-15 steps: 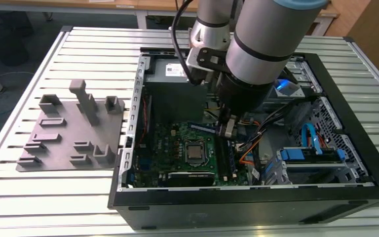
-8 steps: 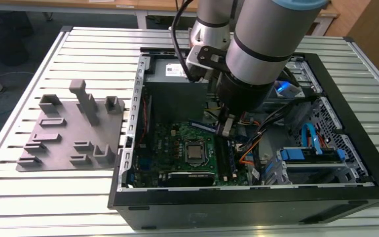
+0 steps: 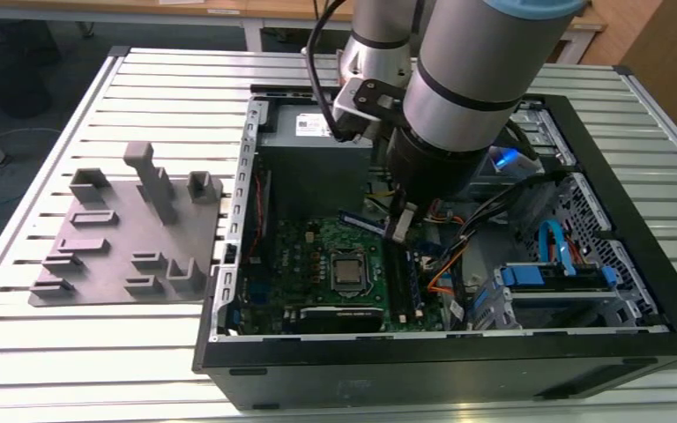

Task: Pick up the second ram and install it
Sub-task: 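Insert the second ram into the second slot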

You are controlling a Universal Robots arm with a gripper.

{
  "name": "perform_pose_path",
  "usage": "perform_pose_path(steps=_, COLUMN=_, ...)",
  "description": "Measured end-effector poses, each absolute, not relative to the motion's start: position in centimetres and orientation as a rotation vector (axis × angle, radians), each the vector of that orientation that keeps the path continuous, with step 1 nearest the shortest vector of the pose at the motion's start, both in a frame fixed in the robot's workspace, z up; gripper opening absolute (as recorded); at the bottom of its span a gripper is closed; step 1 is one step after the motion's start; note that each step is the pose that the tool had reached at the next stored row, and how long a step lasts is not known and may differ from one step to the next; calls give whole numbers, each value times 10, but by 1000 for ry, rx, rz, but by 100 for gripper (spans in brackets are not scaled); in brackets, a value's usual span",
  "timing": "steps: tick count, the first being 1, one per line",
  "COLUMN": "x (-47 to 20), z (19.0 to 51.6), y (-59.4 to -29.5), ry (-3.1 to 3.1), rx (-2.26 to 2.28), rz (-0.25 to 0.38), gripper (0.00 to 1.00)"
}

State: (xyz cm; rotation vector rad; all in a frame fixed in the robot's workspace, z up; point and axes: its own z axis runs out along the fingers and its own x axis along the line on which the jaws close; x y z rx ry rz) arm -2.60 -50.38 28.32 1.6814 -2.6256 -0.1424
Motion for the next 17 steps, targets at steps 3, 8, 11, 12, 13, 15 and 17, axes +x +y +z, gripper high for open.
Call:
perform_pose_path(steps=3, x=-26, z=283, y=-504, ry=-2647, rx=1650, rz=-143, gripper=11)
perform_pose_path(steps=8, x=-26, z=283, y=-504, ry=-2682, rx=1596, rz=-143, gripper=11)
perform_pose_path(steps=11, x=-26, z=283, y=-504, ry=-2702, rx=1563, rz=-144, gripper=11)
perform_pose_path(steps=12, x=-26, z=283, y=-504, ry=-2709, rx=1553, rz=-144, gripper=11)
perform_pose_path(steps=13, x=-26, z=283, y=-504, ry=-2715, rx=1542, rz=-144, gripper=11)
perform_pose_path(steps=15, x=-26, z=283, y=-504, ry=-2728, rx=1521, rz=-144, gripper=11)
perform_pose_path(steps=17, x=-26, z=283, y=-504, ry=-2740, rx=1500, rz=-145, gripper=11)
